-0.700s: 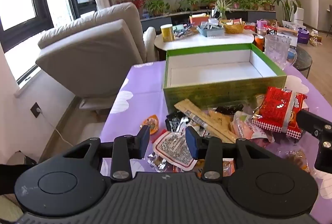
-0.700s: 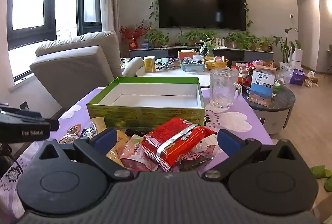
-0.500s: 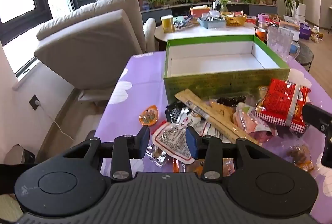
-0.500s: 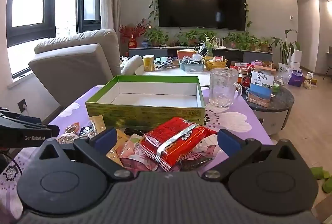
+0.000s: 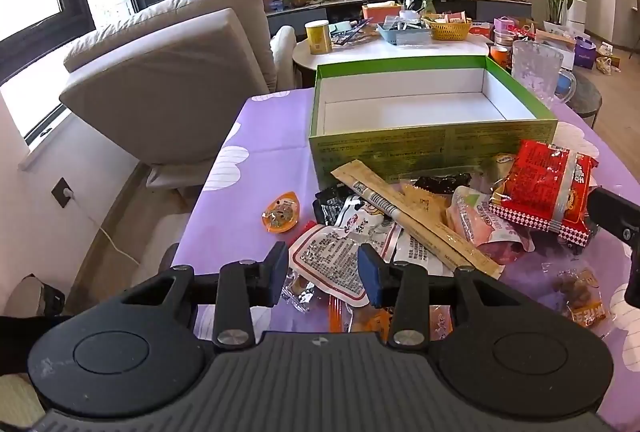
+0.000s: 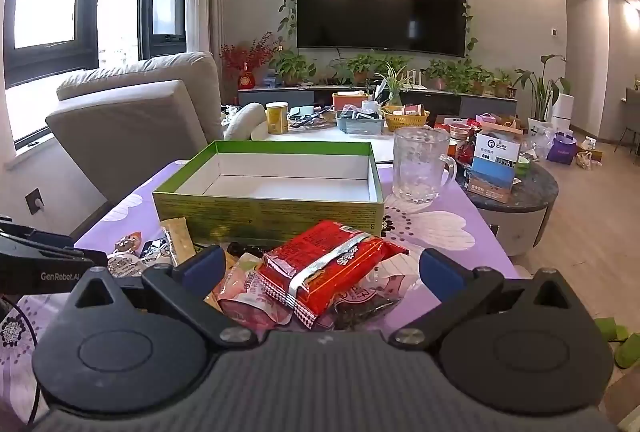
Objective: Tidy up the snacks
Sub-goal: 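Reach both tools toward the snack pile in front of the green box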
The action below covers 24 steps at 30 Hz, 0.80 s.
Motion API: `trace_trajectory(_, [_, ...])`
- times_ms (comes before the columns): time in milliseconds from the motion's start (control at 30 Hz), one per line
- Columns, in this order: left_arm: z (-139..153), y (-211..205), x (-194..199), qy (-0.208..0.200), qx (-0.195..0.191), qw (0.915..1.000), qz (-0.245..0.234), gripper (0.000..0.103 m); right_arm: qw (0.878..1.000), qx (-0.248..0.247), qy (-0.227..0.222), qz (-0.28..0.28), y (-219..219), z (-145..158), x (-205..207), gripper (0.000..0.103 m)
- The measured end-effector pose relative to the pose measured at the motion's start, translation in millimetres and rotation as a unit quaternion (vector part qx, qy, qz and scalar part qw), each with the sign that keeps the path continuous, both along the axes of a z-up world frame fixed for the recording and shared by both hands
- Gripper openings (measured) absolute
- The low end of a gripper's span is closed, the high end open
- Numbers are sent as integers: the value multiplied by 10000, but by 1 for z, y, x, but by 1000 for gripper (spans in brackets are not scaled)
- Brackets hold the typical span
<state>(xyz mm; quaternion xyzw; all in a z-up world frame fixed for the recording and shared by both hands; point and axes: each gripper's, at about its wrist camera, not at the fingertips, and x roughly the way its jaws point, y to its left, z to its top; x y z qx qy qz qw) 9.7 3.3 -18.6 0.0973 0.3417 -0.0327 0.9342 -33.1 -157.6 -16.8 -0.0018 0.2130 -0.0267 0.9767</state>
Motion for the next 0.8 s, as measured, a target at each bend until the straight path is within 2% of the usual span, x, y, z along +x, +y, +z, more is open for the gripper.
trace_trajectory(800, [-8, -6, 1, 159, 88, 9998, -63, 37, 9999, 80, 26, -94, -6, -4, -1, 73])
